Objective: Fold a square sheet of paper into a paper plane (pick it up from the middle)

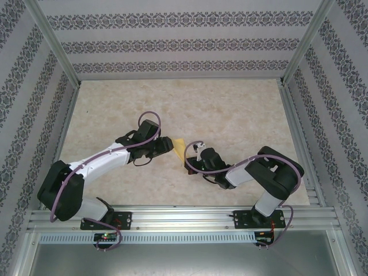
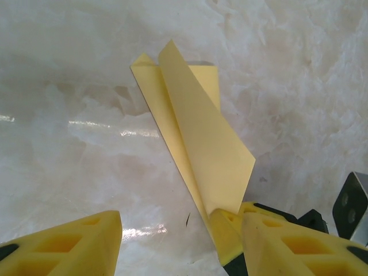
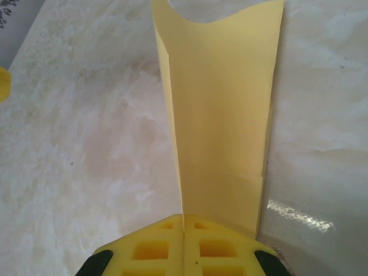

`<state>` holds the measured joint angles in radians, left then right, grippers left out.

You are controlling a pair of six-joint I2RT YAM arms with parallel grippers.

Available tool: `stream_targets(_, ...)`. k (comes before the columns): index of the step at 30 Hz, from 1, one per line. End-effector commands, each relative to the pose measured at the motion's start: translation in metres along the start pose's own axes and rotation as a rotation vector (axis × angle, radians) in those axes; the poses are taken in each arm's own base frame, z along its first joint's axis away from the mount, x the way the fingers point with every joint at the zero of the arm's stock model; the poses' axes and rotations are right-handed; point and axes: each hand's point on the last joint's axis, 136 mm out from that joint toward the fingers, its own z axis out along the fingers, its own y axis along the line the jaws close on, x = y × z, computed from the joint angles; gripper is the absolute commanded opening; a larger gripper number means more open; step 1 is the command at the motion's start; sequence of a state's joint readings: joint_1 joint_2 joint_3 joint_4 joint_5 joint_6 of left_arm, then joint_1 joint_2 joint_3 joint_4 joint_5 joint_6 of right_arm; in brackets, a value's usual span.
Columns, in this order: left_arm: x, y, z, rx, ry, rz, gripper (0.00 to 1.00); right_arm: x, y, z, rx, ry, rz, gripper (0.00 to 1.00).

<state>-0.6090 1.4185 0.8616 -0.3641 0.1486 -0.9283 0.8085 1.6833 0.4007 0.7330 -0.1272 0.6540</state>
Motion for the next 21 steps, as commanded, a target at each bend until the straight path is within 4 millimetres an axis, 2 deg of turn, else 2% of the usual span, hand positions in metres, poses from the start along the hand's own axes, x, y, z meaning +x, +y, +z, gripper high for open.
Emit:
stream_targets(1,0.0,-0.004,0.007,0.036,0.011,0.001,0.57,-0.003,0.008,0.001,-0.072,-0.009,0.082,0.0)
stream_targets(13,0.007,-0.014,0.019,0.101,0.058,0.029,0.56,-0.005,0.002,0.004,-0.163,0.037,0.267,0.0)
stream_targets(17,0.005,-0.016,0.027,0.093,0.071,0.025,0.62,-0.005,0.002,0.003,-0.168,0.043,0.259,0.0)
stream_targets(19,0.0,-0.02,0.031,0.093,0.071,0.007,0.7,-0.003,-0.001,0.003,-0.151,0.044,0.25,0.0)
stream_targets(21,-0.004,-0.02,0.038,0.067,0.074,-0.015,0.73,-0.003,-0.002,0.002,-0.141,0.051,0.236,0.01)
